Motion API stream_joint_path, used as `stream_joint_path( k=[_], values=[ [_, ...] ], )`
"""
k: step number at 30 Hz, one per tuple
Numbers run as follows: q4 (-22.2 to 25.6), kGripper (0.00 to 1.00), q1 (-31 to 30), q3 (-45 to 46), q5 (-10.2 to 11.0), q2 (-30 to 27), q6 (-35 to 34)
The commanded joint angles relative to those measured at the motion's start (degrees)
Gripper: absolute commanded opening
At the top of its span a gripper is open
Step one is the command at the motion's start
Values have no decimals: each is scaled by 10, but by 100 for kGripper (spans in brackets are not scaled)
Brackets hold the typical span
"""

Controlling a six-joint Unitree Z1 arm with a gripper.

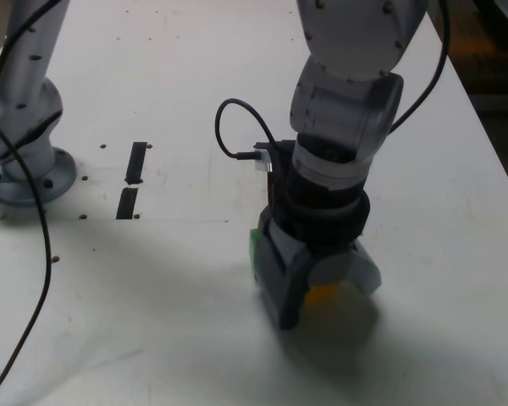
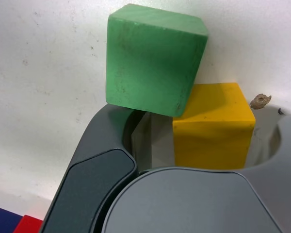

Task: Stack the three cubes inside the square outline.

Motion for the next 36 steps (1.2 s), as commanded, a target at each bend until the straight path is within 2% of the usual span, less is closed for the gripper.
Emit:
stream_joint_path(
  k=[1,5,16,20,23,32,36],
  values=[
    [0,73,1,5,-2,1,-1],
    [-6,58,1,7,-2,2,-3],
    [-22,28,-2,-5,7,4,1],
    [-3,26,-9,-21,7,1,-6],
    [30,26,-16,-53,15,-6,-14],
    [165,26,-22,-151,76,-41,-15],
    [190,26,-9,-149,95,-66,10]
  ],
)
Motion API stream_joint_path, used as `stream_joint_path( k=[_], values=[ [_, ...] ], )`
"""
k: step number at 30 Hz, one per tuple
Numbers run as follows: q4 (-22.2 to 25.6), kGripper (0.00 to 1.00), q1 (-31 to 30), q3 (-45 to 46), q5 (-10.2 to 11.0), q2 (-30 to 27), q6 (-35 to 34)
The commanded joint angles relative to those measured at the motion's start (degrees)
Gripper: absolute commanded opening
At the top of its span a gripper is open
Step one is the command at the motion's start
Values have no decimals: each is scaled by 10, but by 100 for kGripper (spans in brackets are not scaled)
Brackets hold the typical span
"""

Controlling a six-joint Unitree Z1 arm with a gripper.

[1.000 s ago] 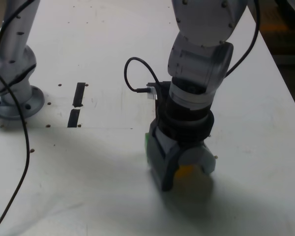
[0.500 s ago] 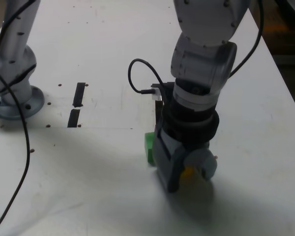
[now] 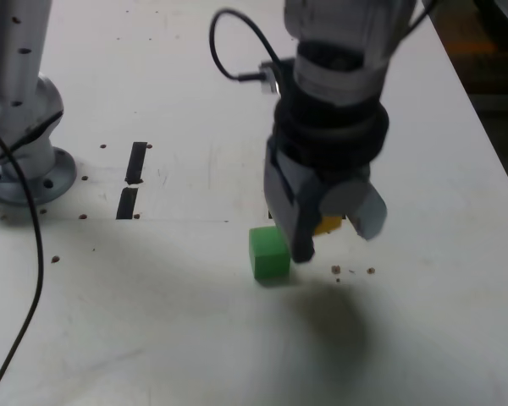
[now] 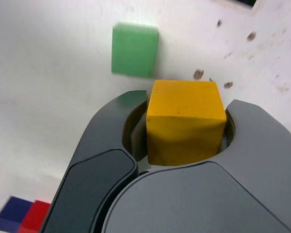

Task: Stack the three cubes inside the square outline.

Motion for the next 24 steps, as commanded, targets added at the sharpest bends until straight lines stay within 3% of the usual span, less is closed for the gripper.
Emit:
stream_joint_path(
  k=[1,16,24],
  values=[
    [2,26,12,8,4,-15,17],
    [-9,26,144,96,-7,-70,309],
    [-26,26,191,136,-27,-73,413]
  ],
)
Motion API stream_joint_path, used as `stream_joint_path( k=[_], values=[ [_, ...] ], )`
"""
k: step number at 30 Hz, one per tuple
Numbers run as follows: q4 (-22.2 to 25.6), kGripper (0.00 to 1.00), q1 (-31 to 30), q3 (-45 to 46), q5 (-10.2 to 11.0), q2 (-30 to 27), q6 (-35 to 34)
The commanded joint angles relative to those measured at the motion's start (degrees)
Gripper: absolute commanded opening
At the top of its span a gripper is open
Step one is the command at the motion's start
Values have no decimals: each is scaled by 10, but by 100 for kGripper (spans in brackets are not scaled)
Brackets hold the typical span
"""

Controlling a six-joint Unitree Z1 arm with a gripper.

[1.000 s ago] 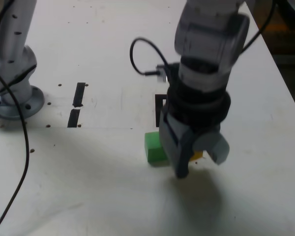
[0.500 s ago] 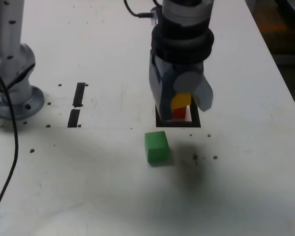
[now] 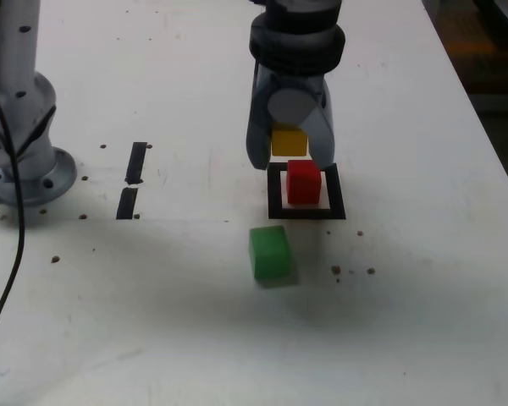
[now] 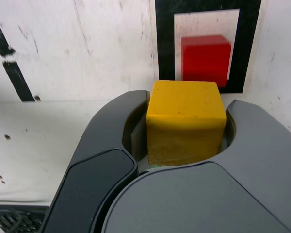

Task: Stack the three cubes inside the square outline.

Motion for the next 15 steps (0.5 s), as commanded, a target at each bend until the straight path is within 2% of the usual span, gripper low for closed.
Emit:
stream_joint_path(
  k=[1,15],
  values=[
    [-10,26,9,9,-5,-2,15],
    [-111,27,38,50,-17,25,56]
  ],
)
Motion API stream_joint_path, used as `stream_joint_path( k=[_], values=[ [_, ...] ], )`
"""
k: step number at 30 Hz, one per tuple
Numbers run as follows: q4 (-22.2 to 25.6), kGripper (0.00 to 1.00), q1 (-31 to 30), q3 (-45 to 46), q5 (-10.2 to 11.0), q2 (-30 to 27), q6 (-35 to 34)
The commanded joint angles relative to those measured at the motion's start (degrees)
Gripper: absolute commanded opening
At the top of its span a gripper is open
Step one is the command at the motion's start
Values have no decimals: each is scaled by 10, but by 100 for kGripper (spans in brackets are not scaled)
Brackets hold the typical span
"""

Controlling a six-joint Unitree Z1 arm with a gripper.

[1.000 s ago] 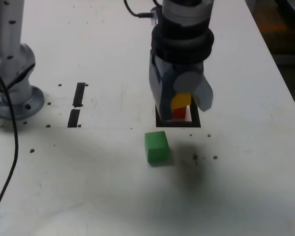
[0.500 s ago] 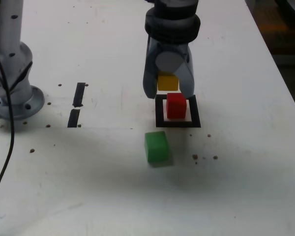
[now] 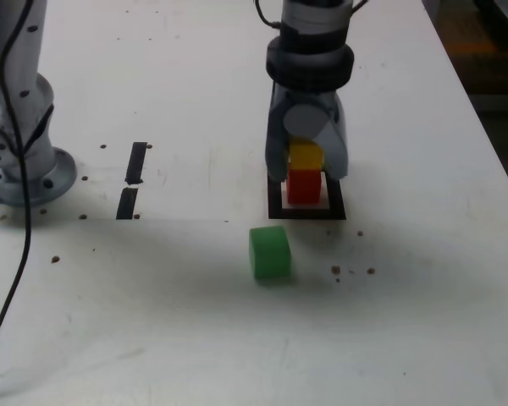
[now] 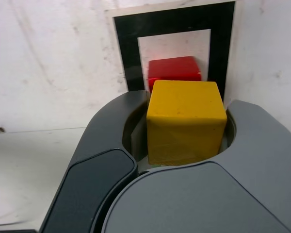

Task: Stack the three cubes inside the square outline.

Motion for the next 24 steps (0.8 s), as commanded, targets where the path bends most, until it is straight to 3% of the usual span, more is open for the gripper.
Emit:
stream_joint_path(
  k=[1,17,24],
  values=[
    [-6,28,2,1,0,2,2],
    [-19,36,10,17,4,5,1],
    [-19,46,10,18,4,9,0]
  ],
)
